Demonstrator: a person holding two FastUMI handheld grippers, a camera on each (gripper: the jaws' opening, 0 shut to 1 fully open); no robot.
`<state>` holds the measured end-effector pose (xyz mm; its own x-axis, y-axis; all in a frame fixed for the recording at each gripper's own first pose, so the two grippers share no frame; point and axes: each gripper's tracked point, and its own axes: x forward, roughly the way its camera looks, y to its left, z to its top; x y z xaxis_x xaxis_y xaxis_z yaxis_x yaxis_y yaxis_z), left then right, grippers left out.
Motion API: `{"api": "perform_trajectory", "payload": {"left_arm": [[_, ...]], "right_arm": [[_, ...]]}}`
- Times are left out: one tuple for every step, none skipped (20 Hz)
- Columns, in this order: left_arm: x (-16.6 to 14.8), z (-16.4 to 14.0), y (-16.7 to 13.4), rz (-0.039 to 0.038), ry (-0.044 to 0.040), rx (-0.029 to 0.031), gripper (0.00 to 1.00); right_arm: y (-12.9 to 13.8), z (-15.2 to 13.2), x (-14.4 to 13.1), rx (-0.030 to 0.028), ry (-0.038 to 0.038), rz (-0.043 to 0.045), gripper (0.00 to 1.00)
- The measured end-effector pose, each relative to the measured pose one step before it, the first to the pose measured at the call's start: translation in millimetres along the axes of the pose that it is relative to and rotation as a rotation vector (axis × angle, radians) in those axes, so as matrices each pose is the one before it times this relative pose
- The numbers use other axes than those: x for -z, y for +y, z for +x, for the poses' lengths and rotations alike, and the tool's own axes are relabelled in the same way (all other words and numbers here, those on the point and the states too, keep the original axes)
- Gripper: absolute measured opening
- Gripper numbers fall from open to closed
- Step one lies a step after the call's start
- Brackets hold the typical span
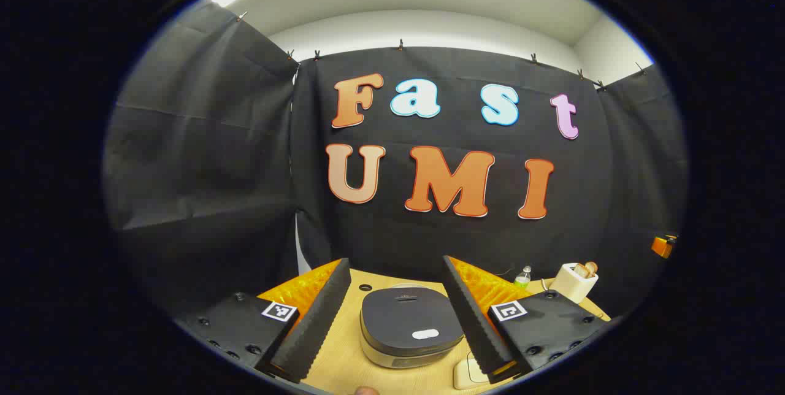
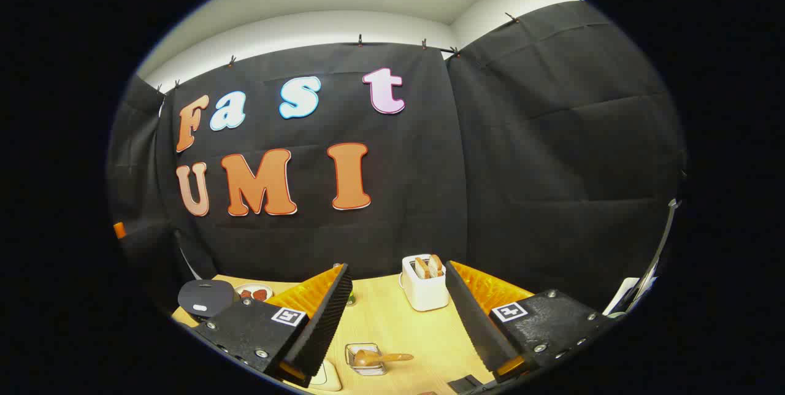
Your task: Close the left gripper, press the button to open the rice cooker; take a wooden spoon from the chopstick holder with the right hand, scoop a spoonful of rice and pour it into the rice cooker, then put the wooden spoon back into the chopstick holder.
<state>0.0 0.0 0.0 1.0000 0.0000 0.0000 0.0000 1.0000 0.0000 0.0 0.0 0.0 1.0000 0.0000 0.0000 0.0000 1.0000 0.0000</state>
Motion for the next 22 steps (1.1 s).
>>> {"api": "perform_trajectory", "payload": {"left_arm": [[-0.59, -2.64, -4.24, 0.00481, -0.00369, 0.00176, 0.98], [-2.86, -1.78, -1.59, 0.00508, -0.00643, 0.00024, 0.98], [-4.66, -1.47, -1.8, 0.00271, -0.0074, 0.00054, 0.98], [-2.13, -1.58, -1.27, 0.00032, -0.00404, 0.00008, 0.98], [-1.79, -0.6, -1.15, -0.00184, -0.00074, 0.00035, 0.98], [-0.67, -1.38, -0.33, -0.00327, -0.0021, -0.00351, 0.98], [-1.27, -0.99, 0.59, -0.00172, -0.00121, -0.00381, 0.98], [-0.73, -1.97, 0.68, 0.00115, -0.00158, -0.00402, 0.98], [-2.29, -1.11, 0.77, 0.0053, -0.00256, -0.00907, 0.98], [0.03, -0.32, 3.54, 0.00964, 0.00034, -0.01467, 0.97], [-2.13, 0.36, 0.15, 0.01072, -0.0029, -0.00469, 0.97], [-3.32, -0.74, -1.11, 0.00984, -0.00416, -0.00258, 0.98], [-4.03, -0.34, 0.39, 0.00891, -0.00616, -0.00324, 0.98], [-3.57, -1.2, -0.78, 0.00652, -0.0118, 0.0006, 0.98], [-4.64, -0.49, -0.69, 0.00455, -0.01179, 0.0, 0.99], [-1.56, -0.22, 1.03, 0.00372, -0.00739, -0.00251, 0.99], [-1.35, -0.59, 0.41, 0.00373, -0.00337, -0.0032, 1.0], [1.65, -0.56, 0.35, 0.00243, 0.00177, -0.00438, 1.0], [1.9, 0.33, -0.21, 0.00286, 0.0053, -0.0006, 1.0], [-0.01, -0.67, 1.07, 0.00435, 0.00073, -0.0028, 1.0], [-1.71, 0.21, 3.37, 0.00402, -0.00324, -0.00443, 1.0], [-0.1, -0.03, 1.46, 0.00081, 0.00098, -0.00261, 1.0]], "right_arm": [[-4.61, -0.66, -1.04, 0.00457, -0.00124, -0.00231, 0.95], [-3.56, 0.53, -0.74, 0.0025, -0.00195, -0.0025, 0.95], [-3.16, -0.49, -1.58, -0.00042, -0.00057, -0.00048, 0.95], [-1.26, -0.01, -0.61, -0.004, 0.00084, 0.00055, 0.95], [-2.13, -0.42, -0.2, 0.00045, -0.00113, 0.00024, 0.95], [-3.29, 0.15, -1.51, 0.00196, -0.00135, 0.00142, 0.95], [-2.38, -0.57, 1.21, -0.00082, -0.00034, 0.00324, 0.95], [-1.85, -0.56, -0.39, -0.00181, 0.00052, 0.00374, 0.95], [-2.05, 0.83, -0.6, 0.00285, -0.00205, 0.00066, 0.95], [-3.17, 0.96, -1.35, 0.00535, -0.0046, -0.0037, 0.95], [-2.89, 1.24, -0.37, 0.00408, -0.00424, -0.00523, 0.95], [-1.56, 0.66, -0.26, -0.00016, -0.00104, -0.00265, 0.95], [0.46, -1.11, 0.13, -0.00252, 0.00178, 0.00082, 0.95], [-0.83, 0.24, 0.17, -0.00201, 0.00064, 0.00139, 0.95], [-0.49, 0.5, 0.2, -0.00199, -0.00068, -0.00069, 0.95], [-0.23, 0.35, -0.32, -0.00215, -0.00022, -0.00281, 0.95], [-0.47, 0.06, 1.33, -0.00098, 0.00304, -0.00478, 0.95], [0.0, 0.53, 0.17, -0.0022, 0.00372, -0.00217, 0.95], [1.78, -0.07, -0.66, -0.00455, 0.00062, 0.00066, 0.95], [0.97, 0.87, -1.51, -0.00419, -0.00107, -0.00013, 0.95], [0.72, 1.38, -0.65, 0.00145, -0.00033, 0.00141, 0.95], [1.22, 0.34, 1.01, 0.00079, 0.00738, 0.00412, 0.95]]}}
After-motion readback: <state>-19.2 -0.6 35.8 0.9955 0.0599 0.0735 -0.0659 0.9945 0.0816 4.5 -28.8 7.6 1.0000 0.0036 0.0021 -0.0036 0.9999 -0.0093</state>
